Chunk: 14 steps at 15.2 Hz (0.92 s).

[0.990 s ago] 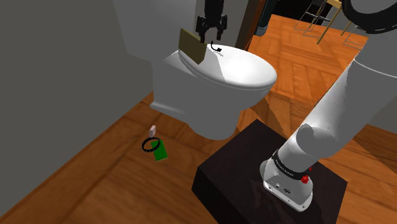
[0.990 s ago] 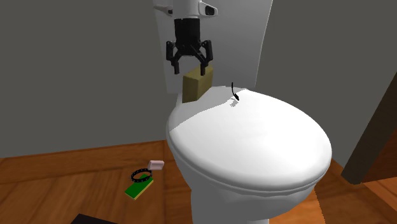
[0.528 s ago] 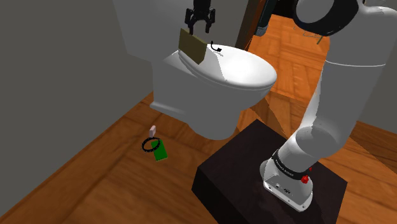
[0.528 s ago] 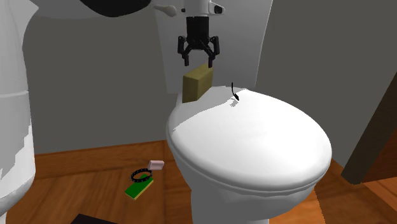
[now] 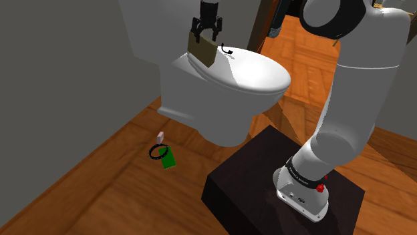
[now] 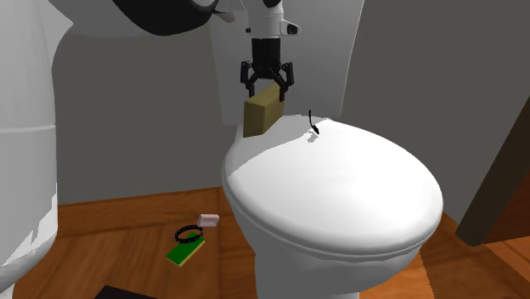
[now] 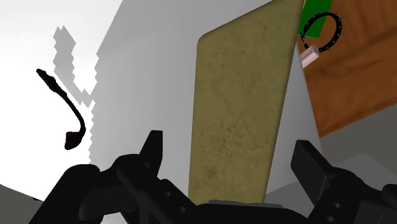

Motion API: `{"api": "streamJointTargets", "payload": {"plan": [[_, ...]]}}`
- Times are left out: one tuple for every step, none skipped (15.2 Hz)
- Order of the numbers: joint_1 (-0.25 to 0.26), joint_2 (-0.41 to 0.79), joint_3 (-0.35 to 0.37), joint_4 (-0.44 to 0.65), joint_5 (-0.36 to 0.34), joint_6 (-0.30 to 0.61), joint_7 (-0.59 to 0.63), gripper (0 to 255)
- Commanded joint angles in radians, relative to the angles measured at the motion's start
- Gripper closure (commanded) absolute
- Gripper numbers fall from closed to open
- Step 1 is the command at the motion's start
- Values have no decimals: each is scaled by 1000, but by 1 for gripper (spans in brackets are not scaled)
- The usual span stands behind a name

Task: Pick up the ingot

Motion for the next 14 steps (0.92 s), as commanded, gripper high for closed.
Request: {"api": "streamJointTargets", "payload": {"plan": [[1,-1,0,-18,0,17,1,0],[1,-1,0,-18,0,17,1,0],[1,-1,0,-18,0,17,2,255],[1,-1,0,-18,0,17,2,255],[1,-1,0,-18,0,17,2,255],[1,-1,0,-18,0,17,2,255],[1,-1,0,-18,0,17,2,255],[1,-2,0,-19,0,18,1,255],[1,-2,0,-19,0,18,2,255],[1,-2,0,-20,0,19,2,255],[1,-2,0,-20,0,19,1,255],[1,-1,0,-18,0,17,1,255],[1,0,0,-3,0,3,1,255],[1,1,0,13,0,-11,1,255]]}}
